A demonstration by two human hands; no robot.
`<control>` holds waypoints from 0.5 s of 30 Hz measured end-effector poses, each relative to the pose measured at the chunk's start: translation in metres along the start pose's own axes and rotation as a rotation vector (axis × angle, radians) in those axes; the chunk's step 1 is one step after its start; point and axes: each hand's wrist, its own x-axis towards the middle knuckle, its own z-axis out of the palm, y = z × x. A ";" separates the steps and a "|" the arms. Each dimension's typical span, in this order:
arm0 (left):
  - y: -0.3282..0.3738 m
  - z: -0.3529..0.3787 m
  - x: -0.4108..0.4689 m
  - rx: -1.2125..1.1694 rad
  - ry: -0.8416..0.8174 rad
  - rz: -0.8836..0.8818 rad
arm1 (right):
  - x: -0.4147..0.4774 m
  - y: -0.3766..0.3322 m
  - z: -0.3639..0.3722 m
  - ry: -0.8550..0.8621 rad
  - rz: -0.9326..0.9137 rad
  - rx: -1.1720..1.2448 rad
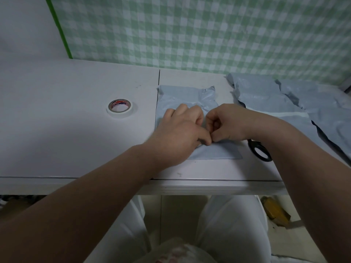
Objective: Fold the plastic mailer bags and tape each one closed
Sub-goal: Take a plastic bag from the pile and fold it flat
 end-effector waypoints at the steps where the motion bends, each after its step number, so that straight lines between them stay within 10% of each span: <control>1: 0.001 0.000 -0.001 0.029 0.030 0.047 | 0.001 0.000 0.000 0.004 -0.003 0.003; 15: 0.014 -0.003 0.000 -0.256 -0.292 -0.321 | 0.002 -0.005 -0.004 -0.044 -0.001 0.043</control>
